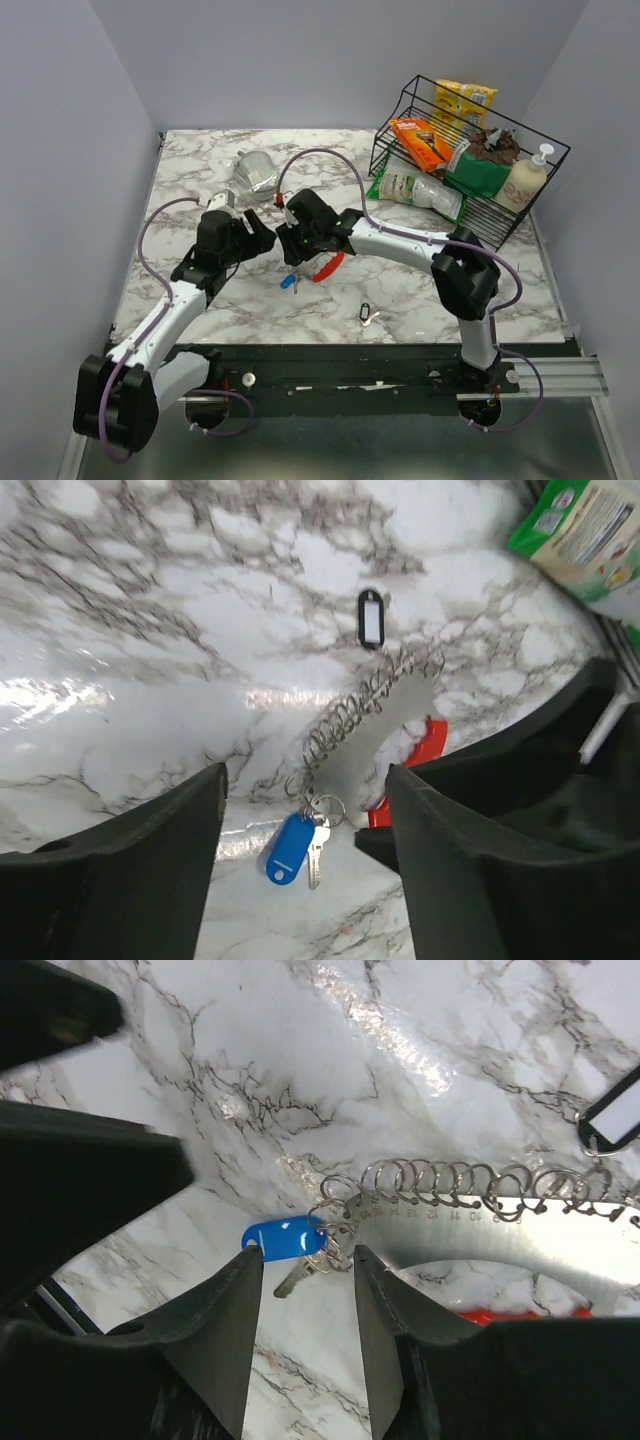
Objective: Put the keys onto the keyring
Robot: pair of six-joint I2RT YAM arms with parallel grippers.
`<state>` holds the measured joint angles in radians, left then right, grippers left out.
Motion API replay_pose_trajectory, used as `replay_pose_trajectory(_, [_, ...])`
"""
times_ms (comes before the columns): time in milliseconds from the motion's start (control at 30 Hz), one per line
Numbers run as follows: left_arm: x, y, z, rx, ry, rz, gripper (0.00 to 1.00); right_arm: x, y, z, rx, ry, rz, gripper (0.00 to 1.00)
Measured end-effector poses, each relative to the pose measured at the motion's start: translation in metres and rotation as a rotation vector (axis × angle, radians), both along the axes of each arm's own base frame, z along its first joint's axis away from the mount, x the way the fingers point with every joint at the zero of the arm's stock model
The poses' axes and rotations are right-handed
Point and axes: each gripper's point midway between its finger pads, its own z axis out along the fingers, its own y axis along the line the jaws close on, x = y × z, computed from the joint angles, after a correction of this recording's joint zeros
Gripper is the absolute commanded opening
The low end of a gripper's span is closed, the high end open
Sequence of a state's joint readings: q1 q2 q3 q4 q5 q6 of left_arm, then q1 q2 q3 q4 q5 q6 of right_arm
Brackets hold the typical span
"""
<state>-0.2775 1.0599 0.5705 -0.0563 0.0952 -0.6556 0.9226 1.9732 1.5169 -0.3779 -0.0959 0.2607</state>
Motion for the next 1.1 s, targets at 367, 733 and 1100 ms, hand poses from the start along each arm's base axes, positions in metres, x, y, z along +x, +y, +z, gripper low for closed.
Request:
replay_pose_trajectory(367, [-0.015,0.050,0.081,-0.010,-0.228,0.225,0.95,-0.004,0.019,-0.030,-0.095,0.026,0.001,0.51])
replay_pose_trajectory(733, [-0.018,0.052,0.059,0.019,-0.162,0.231,0.95,-0.015,0.023,-0.042,-0.143,0.055,0.012,0.45])
replay_pose_trajectory(1100, [-0.017,0.052,0.045,0.033,-0.124,0.226,0.95,-0.012,0.023,-0.058,-0.209,0.053,-0.008,0.29])
